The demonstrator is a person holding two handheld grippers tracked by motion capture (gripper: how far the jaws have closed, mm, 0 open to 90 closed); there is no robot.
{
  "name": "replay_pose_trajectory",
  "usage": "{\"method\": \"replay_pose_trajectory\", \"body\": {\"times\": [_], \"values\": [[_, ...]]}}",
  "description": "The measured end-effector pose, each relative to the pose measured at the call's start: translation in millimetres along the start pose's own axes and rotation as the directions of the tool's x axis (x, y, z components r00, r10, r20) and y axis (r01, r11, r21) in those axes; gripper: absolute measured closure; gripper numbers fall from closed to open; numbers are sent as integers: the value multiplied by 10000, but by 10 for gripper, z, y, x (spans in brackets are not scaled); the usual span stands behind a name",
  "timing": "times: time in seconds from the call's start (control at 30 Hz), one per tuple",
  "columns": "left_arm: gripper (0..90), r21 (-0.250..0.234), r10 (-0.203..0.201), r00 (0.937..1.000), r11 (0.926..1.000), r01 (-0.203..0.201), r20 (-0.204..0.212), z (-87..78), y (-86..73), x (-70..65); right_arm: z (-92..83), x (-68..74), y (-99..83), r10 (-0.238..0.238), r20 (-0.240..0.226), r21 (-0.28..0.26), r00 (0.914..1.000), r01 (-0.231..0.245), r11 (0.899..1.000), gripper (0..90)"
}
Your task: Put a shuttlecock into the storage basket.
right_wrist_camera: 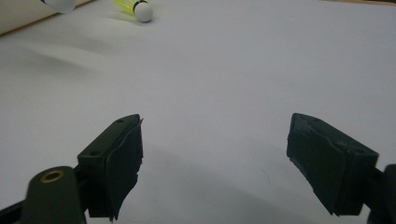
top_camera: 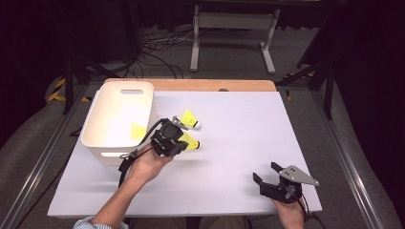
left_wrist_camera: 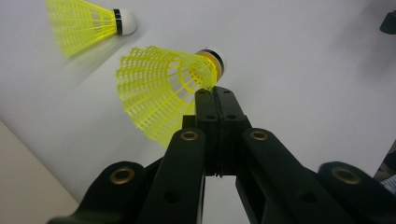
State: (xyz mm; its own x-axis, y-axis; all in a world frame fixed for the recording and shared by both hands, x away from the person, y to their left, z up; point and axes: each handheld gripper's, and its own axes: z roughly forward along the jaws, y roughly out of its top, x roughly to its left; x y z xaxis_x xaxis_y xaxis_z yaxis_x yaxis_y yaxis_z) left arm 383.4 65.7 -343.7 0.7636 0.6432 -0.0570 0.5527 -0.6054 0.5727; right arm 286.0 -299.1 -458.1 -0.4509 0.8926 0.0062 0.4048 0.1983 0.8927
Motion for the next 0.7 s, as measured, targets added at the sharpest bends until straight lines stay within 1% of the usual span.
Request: {"method": "replay_pose_trajectory", "body": {"times": [0.03,0.27,0.3,0.33,0.37,0.4,0.43,0.5,0.7], "values": [[900,-55,-56,10000,10000,56,-11,-25,-3,-7,0,0,0,4,-1,-1,10000,-4,10000,189],[900,-153,-79,10000,9999,79,-2,-118,-14,-1,-1,0,0,-8,6,-8,10000,8,10000,189],[900,-152,-49,10000,9999,49,14,-137,-14,6,-1,0,0,-3,-1,-9,10000,3,10000,189],[900,-183,-106,9999,9998,106,18,-150,-15,6,0,0,0,2,0,-3,10000,-2,10000,189],[900,-194,-49,10000,9998,49,18,-187,-12,17,0,1,0,-5,8,8,10000,5,10000,189],[900,-240,-98,10000,9997,98,-5,-205,-12,16,0,1,0,-13,10,8,10000,13,10000,189],[900,-240,-98,10000,9997,98,-5,-205,-12,16,0,1,0,-13,10,8,10000,13,10000,189],[900,-234,-45,10000,9997,44,-38,-250,-4,31,1,2,0,-11,0,1,10000,11,10000,189],[900,-319,-98,10000,9994,98,-13,-310,11,64,0,2,1,-8,14,11,10000,8,10000,189]]}}
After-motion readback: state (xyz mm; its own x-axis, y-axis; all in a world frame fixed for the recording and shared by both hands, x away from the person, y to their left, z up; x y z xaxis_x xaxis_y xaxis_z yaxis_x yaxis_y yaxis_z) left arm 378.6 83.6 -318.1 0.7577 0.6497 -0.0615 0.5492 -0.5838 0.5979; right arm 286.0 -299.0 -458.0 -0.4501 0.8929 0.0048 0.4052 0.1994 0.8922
